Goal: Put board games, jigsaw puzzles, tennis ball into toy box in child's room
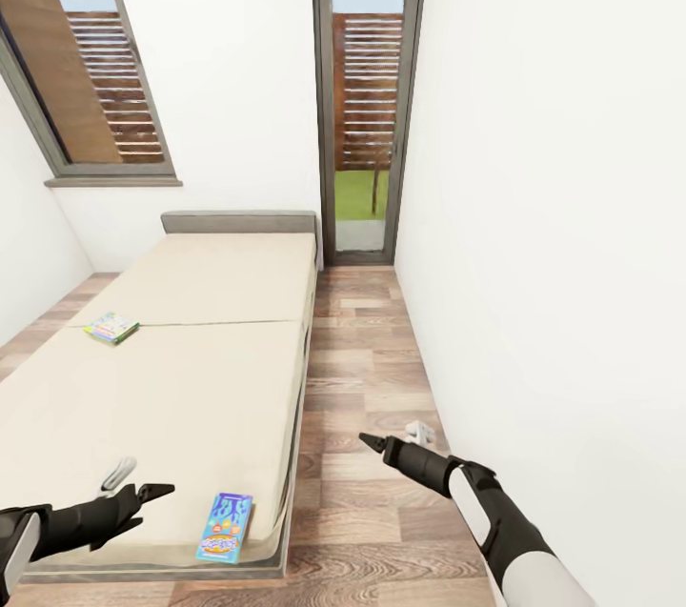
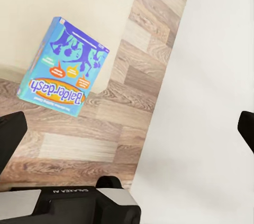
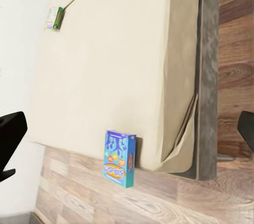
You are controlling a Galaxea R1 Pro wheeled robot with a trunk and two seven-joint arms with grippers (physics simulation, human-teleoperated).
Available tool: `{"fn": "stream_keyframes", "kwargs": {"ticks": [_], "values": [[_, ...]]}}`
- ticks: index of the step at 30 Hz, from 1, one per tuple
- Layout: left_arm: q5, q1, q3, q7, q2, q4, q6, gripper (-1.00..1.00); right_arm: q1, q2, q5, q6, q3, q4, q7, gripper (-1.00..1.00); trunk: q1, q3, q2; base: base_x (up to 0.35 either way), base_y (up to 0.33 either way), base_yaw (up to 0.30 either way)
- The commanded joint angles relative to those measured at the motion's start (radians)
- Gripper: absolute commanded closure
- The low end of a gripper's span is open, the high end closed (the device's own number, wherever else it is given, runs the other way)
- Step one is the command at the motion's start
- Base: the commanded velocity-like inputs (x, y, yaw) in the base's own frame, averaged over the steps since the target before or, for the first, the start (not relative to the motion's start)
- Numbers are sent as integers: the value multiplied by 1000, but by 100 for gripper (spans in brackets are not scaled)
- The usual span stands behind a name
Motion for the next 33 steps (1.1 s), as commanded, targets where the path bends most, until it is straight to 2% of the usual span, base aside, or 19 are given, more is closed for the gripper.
{"fn": "stream_keyframes", "kwargs": {"ticks": [1,5,10,27,33], "values": [[3,-4,3,-2,0,0,8,-100,-1,0,-10,10,-8,0,3,-100,4,-4,-8,0,0,0],[3,-11,4,-3,-1,0,8,-100,-3,-3,-36,17,-24,-1,7,-100,19,-17,-36,0,0,0],[2,-13,5,0,-2,0,8,-100,-3,-4,-50,39,-31,-1,11,-100,39,-33,-71,0,0,0],[-3,-16,2,9,-10,58,-9,-100,-5,-6,-55,71,-27,-49,18,-100,104,-86,-190,0,0,0],[-3,-16,2,9,-10,61,-10,-100,-5,-6,-54,90,-25,-53,45,-100,127,-105,-232,0,0,0]]}}
